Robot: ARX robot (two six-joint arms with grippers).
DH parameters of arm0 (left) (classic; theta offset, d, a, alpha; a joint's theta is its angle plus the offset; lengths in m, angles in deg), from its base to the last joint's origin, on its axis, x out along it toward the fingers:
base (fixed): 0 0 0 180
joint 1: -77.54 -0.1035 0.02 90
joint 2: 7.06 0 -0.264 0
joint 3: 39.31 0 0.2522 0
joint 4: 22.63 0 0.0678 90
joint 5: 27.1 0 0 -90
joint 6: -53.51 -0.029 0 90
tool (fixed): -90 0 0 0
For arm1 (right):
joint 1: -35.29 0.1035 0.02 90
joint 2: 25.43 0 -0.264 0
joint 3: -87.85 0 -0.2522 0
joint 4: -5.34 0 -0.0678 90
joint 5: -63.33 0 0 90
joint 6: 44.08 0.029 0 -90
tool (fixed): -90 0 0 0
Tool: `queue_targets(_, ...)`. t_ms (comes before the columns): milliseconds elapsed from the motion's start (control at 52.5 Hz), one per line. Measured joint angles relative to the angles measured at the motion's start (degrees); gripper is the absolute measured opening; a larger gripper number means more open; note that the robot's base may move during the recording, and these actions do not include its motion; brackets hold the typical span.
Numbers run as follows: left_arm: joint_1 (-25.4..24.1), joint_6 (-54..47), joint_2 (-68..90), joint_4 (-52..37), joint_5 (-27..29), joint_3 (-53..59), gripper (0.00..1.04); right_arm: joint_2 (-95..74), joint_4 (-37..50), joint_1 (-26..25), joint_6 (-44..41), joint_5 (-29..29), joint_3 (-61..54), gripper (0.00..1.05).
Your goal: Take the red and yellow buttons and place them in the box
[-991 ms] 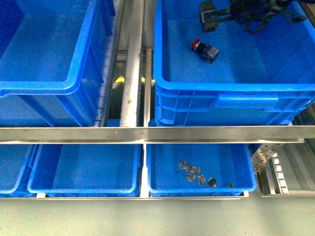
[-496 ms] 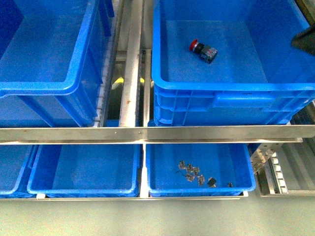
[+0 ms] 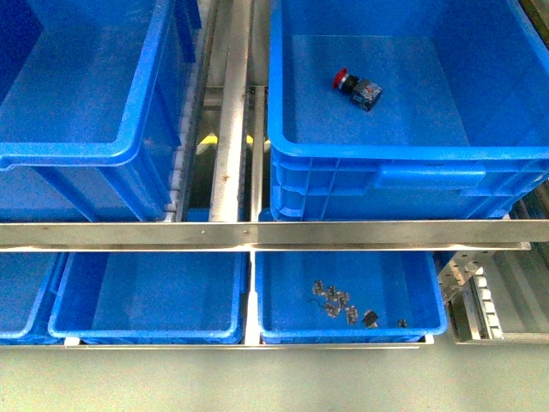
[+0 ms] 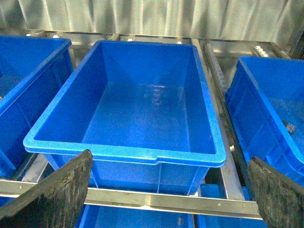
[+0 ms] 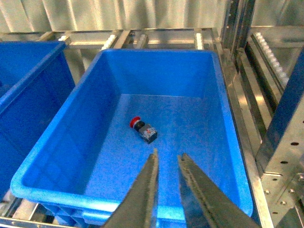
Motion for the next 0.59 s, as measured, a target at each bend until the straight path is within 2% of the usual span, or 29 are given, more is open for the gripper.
queue_targets(38, 0.0, 0.0, 0.0, 0.0, 0.0, 0.0, 0.97, 0.44, 1.18, 0.0, -0.11, 0.0, -1.31, 0.03)
queue_targets(152, 0.0, 0.0, 0.0, 0.0, 0.0, 0.0, 0.97, 2.93, 1.81, 0.0, -0.17, 0.0, -4.55, 0.04)
queue_targets(591, 0.0, 0.0, 0.0, 0.0, 0.0, 0.0, 0.97, 26.69, -16.37, 0.0, -0.2, 0.02, -9.66, 0.04)
